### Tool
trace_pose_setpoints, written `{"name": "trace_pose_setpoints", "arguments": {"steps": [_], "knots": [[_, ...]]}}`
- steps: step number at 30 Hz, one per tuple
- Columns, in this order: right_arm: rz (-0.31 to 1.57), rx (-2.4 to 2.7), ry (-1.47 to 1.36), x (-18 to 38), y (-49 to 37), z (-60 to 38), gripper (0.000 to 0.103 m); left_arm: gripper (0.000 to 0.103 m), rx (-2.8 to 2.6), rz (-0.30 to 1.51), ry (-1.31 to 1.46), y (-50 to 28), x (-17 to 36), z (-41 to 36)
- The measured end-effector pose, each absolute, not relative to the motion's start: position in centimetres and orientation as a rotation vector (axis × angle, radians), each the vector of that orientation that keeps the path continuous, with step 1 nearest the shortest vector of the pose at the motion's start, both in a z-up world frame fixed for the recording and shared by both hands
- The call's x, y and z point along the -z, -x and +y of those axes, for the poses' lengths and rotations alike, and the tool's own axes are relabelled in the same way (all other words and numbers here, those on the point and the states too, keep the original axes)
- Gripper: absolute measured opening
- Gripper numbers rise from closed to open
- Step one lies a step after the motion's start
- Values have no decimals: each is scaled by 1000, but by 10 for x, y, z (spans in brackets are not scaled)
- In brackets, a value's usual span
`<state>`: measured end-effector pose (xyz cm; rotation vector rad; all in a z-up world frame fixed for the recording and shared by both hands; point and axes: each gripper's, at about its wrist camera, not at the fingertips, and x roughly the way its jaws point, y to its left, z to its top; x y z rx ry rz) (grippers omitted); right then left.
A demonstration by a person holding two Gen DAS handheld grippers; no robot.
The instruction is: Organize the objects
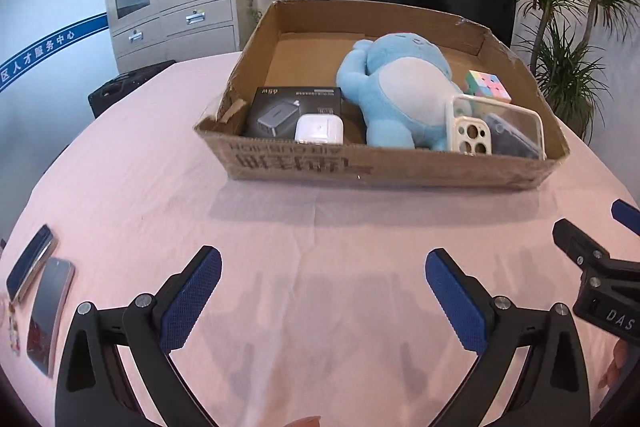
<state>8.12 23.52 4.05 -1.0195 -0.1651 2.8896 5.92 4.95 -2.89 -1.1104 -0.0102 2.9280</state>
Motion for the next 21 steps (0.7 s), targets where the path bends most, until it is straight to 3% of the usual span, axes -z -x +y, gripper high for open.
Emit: {"name": "trace_pose_setpoints", "arguments": {"steps": [7,13,21], "knots": [[-149,-2852,1080,-28,-96,238,102,103,-2914,64,1127,-84,36,54],[-96,-2810,1185,-11,-115,245,102,103,-2855,-13,1251,-101,51,56],[-65,-2768,1226,7,-137,235,102,102,-2776,31,1328,-109,75,73]]}}
